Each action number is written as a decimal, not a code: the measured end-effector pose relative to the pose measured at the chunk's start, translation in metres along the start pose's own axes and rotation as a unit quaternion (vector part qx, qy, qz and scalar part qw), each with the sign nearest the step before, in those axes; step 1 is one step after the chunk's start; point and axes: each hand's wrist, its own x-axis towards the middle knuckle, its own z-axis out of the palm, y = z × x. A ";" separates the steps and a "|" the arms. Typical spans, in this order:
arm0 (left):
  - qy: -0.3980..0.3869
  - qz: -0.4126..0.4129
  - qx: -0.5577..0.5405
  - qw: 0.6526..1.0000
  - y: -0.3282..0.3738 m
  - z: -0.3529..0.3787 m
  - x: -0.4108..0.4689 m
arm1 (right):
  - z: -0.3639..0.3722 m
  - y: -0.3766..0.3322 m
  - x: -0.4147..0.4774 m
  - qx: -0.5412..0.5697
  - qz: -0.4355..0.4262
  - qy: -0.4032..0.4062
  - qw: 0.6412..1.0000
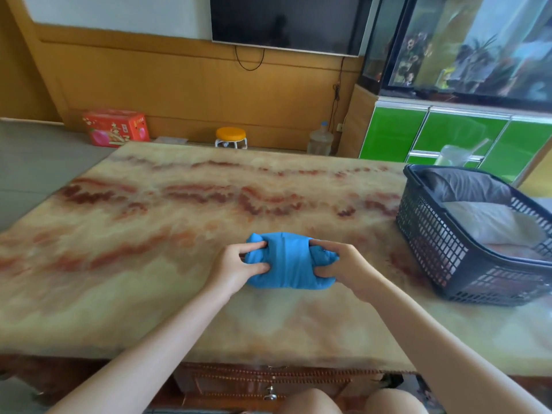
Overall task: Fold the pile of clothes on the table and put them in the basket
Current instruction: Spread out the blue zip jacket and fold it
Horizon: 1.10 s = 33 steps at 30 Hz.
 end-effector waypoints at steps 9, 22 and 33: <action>-0.039 0.111 -0.001 0.993 0.110 0.084 -0.001 | -0.136 -0.049 -0.051 -0.168 -0.098 0.122 0.973; -0.174 0.169 0.228 0.943 0.210 0.332 0.030 | -0.360 0.009 -0.068 -0.409 0.161 0.126 0.889; -0.208 0.166 0.510 0.818 0.210 0.363 0.044 | -0.369 0.065 -0.027 -0.494 0.168 0.054 0.852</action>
